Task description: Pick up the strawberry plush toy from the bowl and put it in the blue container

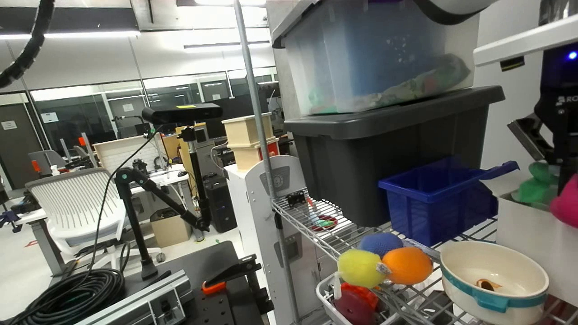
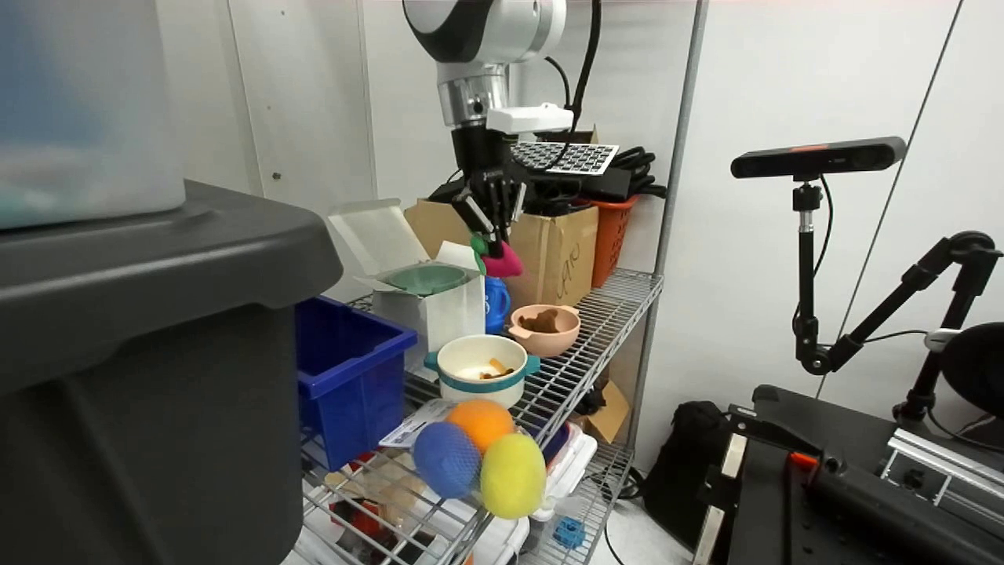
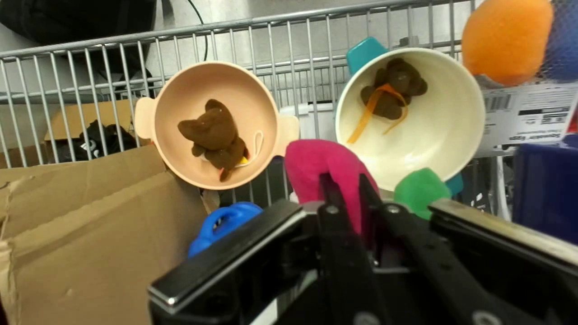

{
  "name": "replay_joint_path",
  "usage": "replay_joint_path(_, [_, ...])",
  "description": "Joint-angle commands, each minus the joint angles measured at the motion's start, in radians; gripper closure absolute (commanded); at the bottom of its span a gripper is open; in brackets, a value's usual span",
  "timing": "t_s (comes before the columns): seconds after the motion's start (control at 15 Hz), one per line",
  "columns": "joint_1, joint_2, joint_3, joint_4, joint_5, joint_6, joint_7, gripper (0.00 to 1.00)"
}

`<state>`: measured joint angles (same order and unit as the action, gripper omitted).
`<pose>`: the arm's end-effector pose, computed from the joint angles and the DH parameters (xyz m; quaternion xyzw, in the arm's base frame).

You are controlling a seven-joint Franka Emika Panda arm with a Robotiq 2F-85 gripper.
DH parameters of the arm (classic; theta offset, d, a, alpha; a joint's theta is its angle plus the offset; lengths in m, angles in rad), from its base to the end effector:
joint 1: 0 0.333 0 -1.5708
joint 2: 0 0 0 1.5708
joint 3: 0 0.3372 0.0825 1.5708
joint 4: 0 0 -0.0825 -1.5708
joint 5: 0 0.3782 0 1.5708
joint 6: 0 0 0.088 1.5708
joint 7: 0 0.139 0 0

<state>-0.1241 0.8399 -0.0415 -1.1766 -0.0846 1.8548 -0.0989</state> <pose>0.7373 -0.1245 0.2577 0.9951 -0.0125 -0.0869 0.0444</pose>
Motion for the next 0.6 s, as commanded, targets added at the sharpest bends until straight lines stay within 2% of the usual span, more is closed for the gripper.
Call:
replay_joint_path(0.0, [0.004, -0.078, 0.025, -0.058, 0.039, -0.027, -0.031, 0.97])
replay_joint_path(0.53, [0.049, -0.129, 0.090, -0.076, 0.116, -0.056, -0.043, 0.97])
